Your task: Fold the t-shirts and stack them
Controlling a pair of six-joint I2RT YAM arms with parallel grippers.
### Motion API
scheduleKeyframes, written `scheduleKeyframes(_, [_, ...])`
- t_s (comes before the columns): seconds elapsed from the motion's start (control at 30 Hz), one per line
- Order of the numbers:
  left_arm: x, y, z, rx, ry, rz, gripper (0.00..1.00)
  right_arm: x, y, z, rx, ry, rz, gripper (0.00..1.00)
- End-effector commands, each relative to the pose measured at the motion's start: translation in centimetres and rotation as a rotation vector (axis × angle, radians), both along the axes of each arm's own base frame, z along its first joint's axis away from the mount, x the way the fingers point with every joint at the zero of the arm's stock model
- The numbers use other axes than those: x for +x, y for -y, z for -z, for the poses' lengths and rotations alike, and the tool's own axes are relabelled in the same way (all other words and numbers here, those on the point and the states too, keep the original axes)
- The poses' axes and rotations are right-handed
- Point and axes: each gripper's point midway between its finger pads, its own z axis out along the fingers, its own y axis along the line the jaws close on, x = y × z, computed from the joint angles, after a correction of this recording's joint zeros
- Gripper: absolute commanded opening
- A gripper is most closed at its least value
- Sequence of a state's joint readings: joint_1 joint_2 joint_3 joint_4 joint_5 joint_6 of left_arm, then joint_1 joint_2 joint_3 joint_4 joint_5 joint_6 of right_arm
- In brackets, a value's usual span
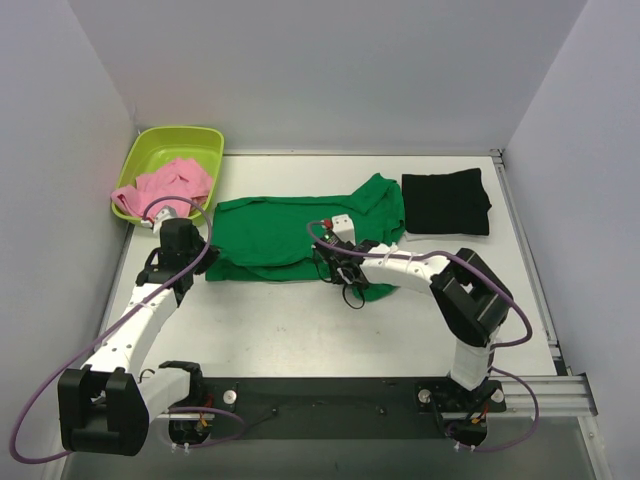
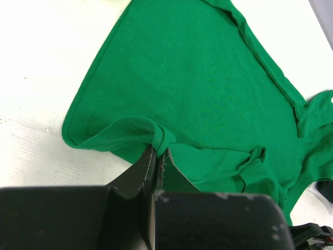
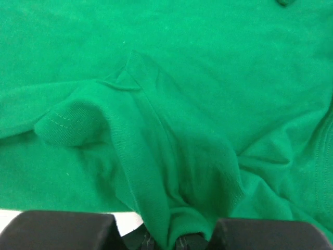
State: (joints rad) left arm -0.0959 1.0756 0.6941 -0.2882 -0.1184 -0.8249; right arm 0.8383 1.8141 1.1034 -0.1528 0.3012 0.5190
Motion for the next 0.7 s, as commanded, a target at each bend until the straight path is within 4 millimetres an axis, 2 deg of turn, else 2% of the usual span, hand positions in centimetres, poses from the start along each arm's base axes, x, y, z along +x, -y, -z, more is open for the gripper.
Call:
scheduleKeyframes(0.0, [0.6,-0.1,-0.9,0.009,0.044,0.009,0.00,1.8,0.8,-3.0,-0.012,0.100,0.046,0.07])
scheduleKeyframes(0.03, [0.6,-0.2,-1.0,0.010,0.046,0.006,0.00,1.6,1.0,-3.0,-0.023,0.098,0.049,0.00])
scheduleKeyframes(0.13, [0.5,-0.2,-1.1,0.010,0.044,0.008,0.00,1.4,1.7,-4.2,-0.039,0.128,0.048,0.00])
scheduleKeyframes(0.23, [0.5,-0.2,-2.1,0.016,0.062,0.013,0.00,0.7,2.3,-6.8,-0.066,0.175,0.023,0.00])
scheduleKeyframes(0.27, [0.5,-0.2,-2.8,0.017,0.074,0.016,0.00,0.6,2.4,-8.9,-0.044,0.212,0.018,0.00])
scheduleKeyframes(0.33, [0.6,-0.2,-4.8,0.027,0.098,0.030,0.00,-0.2,2.8,-11.6,-0.051,0.250,-0.022,0.00])
scheduleKeyframes(0.37, [0.6,-0.1,-5.8,0.030,0.114,0.036,0.00,-0.6,3.0,-14.5,-0.005,0.298,-0.029,0.00])
scheduleKeyframes(0.4, [0.7,0.1,-7.9,0.026,0.147,0.051,0.00,-1.1,3.7,-15.9,-0.003,0.312,-0.045,0.00])
scheduleKeyframes(0.43, [0.7,0.1,-8.9,0.037,0.165,0.065,0.00,-1.6,4.2,-19.4,0.064,0.373,-0.047,0.00])
scheduleKeyframes(0.5, [0.7,0.5,-12.4,0.036,0.229,0.092,0.00,-2.5,5.3,-22.6,0.099,0.423,-0.061,0.00])
scheduleKeyframes(0.53, [0.6,1.0,-13.7,0.029,0.256,0.125,0.00,-3.1,5.9,-26.0,0.173,0.483,-0.068,0.00])
scheduleKeyframes(0.6, [0.6,1.6,-16.5,0.017,0.329,0.169,0.00,-4.1,6.5,-29.0,0.222,0.523,-0.101,0.00])
scheduleKeyframes(0.63, [0.4,2.6,-19.1,0.006,0.393,0.235,0.00,-4.8,7.2,-31.1,0.261,0.562,-0.118,0.00])
scheduleKeyframes(0.67, [0.1,2.8,-20.7,0.004,0.434,0.252,0.00,-5.3,7.3,-33.5,0.307,0.597,-0.136,0.00])
